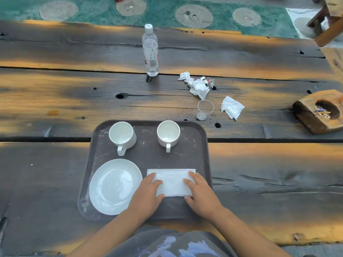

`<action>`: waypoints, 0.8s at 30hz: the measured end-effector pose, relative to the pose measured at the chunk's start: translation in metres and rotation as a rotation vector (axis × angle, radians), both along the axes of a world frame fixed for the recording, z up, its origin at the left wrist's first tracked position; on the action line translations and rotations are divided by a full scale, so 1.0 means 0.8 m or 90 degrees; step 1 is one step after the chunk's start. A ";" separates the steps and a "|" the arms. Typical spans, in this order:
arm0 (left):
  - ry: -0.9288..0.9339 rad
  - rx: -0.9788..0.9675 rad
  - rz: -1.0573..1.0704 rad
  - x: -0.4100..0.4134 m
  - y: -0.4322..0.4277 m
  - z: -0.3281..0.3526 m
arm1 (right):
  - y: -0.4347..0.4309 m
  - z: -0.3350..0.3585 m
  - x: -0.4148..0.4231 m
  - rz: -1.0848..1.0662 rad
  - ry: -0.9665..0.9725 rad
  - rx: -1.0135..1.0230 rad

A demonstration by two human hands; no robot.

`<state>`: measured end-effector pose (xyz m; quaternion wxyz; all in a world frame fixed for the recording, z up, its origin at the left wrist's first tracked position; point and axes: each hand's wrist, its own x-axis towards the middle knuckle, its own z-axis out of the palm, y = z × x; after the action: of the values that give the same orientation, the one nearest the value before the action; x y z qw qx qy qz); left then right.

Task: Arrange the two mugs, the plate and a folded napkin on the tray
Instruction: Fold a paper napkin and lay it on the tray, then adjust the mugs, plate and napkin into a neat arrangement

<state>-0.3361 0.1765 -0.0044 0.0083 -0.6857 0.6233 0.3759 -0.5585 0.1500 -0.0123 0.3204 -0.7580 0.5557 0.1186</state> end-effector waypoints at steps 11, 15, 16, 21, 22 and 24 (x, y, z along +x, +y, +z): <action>0.095 -0.041 0.076 0.012 -0.011 0.009 | -0.008 0.014 0.011 -0.031 -0.022 -0.016; 0.138 -0.047 0.137 0.035 -0.017 0.019 | -0.021 0.032 0.038 -0.061 -0.060 -0.013; 0.150 -0.041 0.157 0.042 -0.019 0.022 | -0.025 0.036 0.047 -0.062 -0.070 -0.012; 0.173 -0.024 0.211 0.087 -0.027 0.027 | -0.040 0.053 0.100 -0.069 -0.100 -0.005; 0.167 -0.028 0.211 0.097 -0.029 0.027 | -0.043 0.054 0.111 -0.064 -0.100 -0.005; 0.155 -0.034 0.212 0.118 -0.031 0.027 | -0.048 0.056 0.132 -0.054 -0.102 -0.007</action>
<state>-0.2417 0.1515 0.0171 -0.1479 -0.7284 0.5078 0.4355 -0.4526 0.1120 0.0325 0.3645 -0.7424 0.5606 0.0408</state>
